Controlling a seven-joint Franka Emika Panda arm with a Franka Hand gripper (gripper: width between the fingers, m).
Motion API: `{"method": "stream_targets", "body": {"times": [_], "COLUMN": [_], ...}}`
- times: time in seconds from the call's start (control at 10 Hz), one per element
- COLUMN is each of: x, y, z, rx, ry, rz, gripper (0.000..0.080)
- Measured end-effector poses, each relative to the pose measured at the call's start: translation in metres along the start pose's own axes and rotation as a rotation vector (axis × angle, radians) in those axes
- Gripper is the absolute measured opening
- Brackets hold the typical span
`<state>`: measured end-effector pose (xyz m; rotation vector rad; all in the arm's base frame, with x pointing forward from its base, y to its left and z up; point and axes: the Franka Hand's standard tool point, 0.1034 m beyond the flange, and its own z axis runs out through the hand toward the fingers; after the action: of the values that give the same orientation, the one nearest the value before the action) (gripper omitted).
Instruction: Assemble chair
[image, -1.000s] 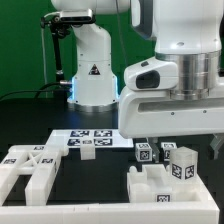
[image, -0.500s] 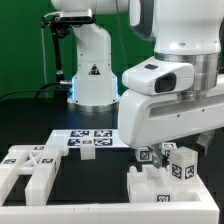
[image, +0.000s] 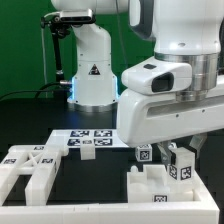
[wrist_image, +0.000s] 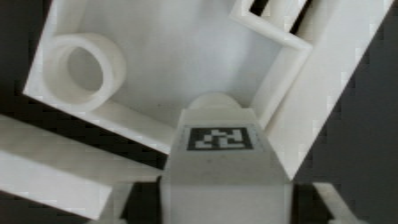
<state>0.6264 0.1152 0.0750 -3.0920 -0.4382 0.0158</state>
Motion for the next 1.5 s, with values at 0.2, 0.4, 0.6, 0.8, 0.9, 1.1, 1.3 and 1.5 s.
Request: {"method": "stream_targets", "body": {"times": [0.2,0.4,0.6,0.8,0.9,1.1,1.3,1.5], "x": [0.0012,0.0023,0.0021,0.0026,0.0033,0.0040,0.0042,0.0043], "y": [-0.0015,-0.0018,-0.0030,-0.0034,-0.0033,-0.0031,-0.0020,-0.0030], "z": [0.0000,0.0003,0.0003,0.0004,0.0004,0.0004,0.0003,0.0004], "rx": [0.023,0.047,0.062,0.067,0.072,0.086,0.095,0.095], "ry": [0.005,0.013,0.016,0.012,0.015,0.011,0.001,0.002], "rz": [0.219,0.458,0.667,0.881,0.949,1.176,1.243,1.240], "gripper": [0.0287,0.0287,0.0287,0.0287,0.0287,0.0287,0.0287,0.0503]}}
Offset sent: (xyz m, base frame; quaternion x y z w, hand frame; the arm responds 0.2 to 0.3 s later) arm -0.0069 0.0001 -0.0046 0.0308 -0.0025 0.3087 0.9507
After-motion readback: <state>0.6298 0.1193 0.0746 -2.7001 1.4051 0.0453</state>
